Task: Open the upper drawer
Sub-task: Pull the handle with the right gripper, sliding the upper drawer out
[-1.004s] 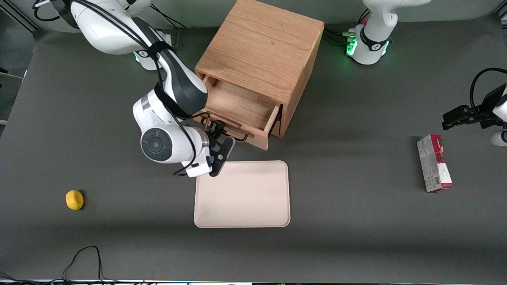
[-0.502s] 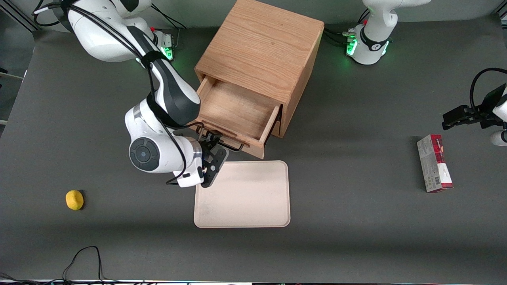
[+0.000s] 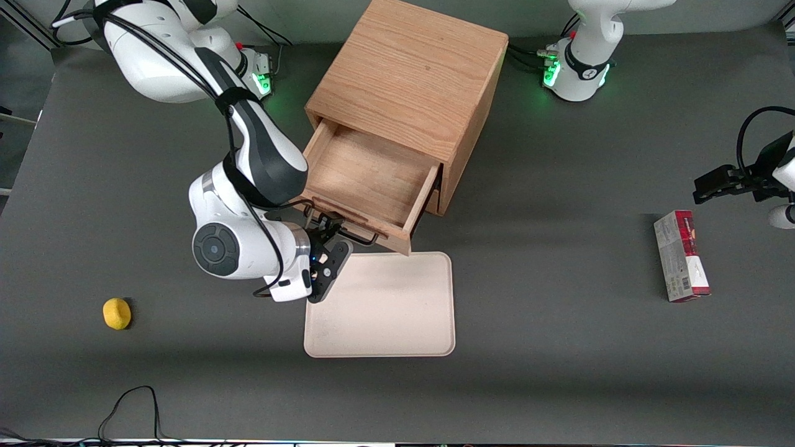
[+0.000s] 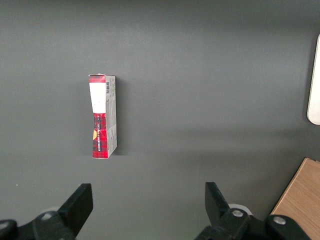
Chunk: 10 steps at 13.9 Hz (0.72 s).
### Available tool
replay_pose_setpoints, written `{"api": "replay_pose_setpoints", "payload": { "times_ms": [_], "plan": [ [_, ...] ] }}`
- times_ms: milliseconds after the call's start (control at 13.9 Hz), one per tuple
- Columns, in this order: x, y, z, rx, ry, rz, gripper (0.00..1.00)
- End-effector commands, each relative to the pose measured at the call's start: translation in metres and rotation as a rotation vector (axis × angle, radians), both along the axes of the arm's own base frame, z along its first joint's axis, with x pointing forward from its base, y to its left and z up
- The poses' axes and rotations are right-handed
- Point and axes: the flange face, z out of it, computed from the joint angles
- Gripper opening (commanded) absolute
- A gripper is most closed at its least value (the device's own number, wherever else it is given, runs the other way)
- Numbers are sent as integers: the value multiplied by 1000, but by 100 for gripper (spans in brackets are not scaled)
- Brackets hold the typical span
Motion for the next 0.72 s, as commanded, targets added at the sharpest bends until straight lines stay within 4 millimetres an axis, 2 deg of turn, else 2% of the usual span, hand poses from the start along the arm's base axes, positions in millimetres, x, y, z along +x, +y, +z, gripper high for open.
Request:
{"api": "replay_pose_setpoints", "payload": {
  "times_ms": [0, 143, 646],
  "plan": [
    [16, -9, 0, 14, -30, -8, 100],
    [18, -10, -6, 15, -36, -13, 100],
    [33, -24, -6, 23, -53, -39, 100]
  ]
}}
